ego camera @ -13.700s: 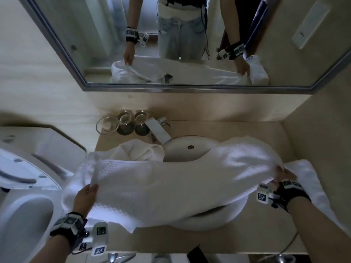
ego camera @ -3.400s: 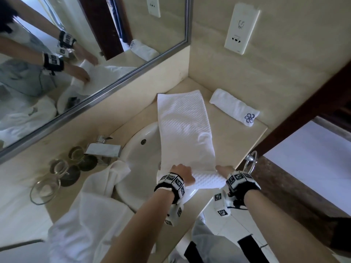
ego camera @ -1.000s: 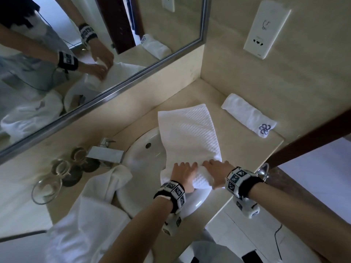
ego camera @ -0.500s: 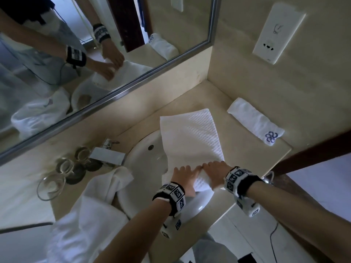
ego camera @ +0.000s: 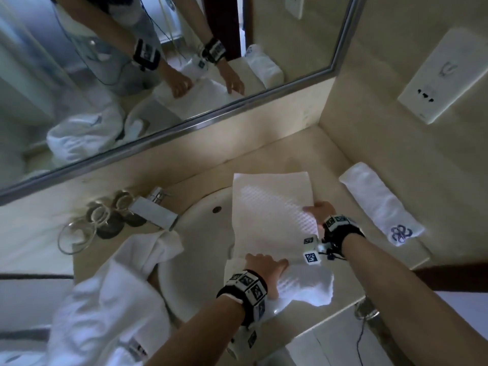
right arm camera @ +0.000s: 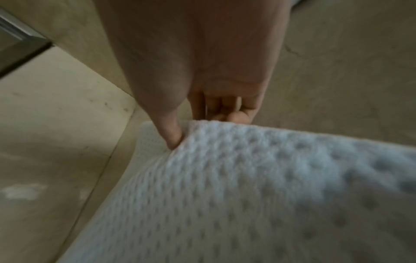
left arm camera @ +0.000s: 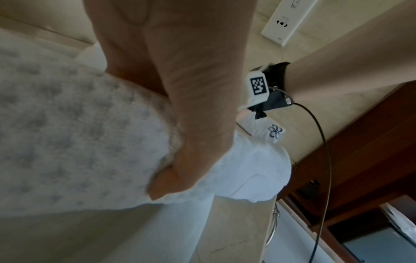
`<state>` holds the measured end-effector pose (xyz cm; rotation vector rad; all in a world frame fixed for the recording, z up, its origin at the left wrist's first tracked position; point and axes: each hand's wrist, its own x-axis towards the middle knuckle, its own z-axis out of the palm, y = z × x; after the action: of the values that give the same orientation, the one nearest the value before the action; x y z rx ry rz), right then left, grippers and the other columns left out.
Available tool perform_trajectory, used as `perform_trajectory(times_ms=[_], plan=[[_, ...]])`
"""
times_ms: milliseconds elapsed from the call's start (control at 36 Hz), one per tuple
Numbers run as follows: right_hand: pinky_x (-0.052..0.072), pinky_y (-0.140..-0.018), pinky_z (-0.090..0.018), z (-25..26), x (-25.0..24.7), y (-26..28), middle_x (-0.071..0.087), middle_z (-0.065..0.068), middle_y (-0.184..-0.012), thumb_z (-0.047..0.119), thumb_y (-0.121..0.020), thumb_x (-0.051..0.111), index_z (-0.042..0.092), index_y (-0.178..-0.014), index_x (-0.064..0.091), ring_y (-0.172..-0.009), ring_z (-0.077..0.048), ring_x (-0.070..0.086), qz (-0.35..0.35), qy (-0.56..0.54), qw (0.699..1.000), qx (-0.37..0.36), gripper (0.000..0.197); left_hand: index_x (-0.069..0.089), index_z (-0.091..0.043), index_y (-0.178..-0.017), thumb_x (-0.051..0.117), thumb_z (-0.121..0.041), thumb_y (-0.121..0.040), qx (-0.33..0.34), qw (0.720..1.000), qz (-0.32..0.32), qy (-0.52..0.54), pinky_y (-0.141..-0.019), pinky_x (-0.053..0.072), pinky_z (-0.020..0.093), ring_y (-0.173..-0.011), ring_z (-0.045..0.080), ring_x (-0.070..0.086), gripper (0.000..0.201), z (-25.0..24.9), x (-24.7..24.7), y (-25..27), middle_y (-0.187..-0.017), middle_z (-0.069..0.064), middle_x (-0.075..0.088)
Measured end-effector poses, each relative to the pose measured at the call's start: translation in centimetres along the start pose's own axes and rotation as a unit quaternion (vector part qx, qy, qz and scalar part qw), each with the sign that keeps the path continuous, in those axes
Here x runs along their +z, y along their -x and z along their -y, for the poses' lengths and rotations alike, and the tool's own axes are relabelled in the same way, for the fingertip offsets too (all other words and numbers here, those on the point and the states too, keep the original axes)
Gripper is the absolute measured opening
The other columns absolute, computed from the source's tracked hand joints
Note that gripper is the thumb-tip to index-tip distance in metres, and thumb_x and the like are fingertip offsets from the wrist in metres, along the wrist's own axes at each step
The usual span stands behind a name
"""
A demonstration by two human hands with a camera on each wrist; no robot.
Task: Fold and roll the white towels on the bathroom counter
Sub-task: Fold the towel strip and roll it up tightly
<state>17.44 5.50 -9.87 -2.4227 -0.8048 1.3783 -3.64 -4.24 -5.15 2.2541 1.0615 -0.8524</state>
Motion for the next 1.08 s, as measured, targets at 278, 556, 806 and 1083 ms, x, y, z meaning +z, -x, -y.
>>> perform_trajectory(times_ms=[278,556,806,1083], plan=[[0.038,-0.080,-0.031,1.7,-3.4,-1.8,0.056,-0.022,-0.127,0.030,-0.090,0.052,-0.004,-0.122,0.056,-0.106,-0.033,0.055,-0.083,0.089,0.991,-0.052,0.047,0.036,-0.025,-0.126,0.069,-0.032,-0.070,-0.004,0.999,-0.047,-0.017,-0.091,0.037,0.053,-0.098,0.034,0.053,0.066,-1.2,-1.5,-1.1,-0.104,0.011,0.050],[0.043,-0.099,-0.043,2.3,-8.4,-5.4,0.051,-0.021,-0.132,0.040,-0.088,0.053,0.003,-0.133,0.048,-0.119,-0.039,0.051,-0.106,0.201,0.967,-0.115,0.058,0.032,-0.022,-0.136,0.071,-0.051,-0.074,-0.048,0.999,-0.014,0.021,-0.102,0.031,0.053,-0.115,0.035,0.050,0.079,-8.5,-4.8,-6.7,-0.123,0.013,0.052],[0.045,-0.101,-0.039,0.7,-10.1,-2.2,0.050,-0.012,-0.135,0.026,-0.082,0.068,0.011,-0.134,0.047,-0.121,-0.031,0.052,0.052,0.250,0.949,-0.183,0.058,0.032,-0.020,-0.138,0.067,-0.048,-0.078,-0.062,0.998,-0.017,0.022,-0.104,0.033,0.046,-0.122,0.034,0.043,0.075,-10.8,-2.9,-7.2,-0.130,0.017,0.046],[0.036,-0.098,-0.052,-11.0,-5.9,10.1,0.032,-0.008,-0.135,0.034,-0.072,0.074,0.021,-0.144,0.020,-0.124,-0.032,0.034,0.064,0.579,0.759,-0.291,0.090,0.036,-0.015,-0.139,0.062,-0.039,-0.083,-0.034,0.999,-0.013,0.036,-0.100,0.039,0.040,-0.122,0.032,0.047,0.066,-10.3,-4.1,-7.0,-0.131,0.016,0.051]])
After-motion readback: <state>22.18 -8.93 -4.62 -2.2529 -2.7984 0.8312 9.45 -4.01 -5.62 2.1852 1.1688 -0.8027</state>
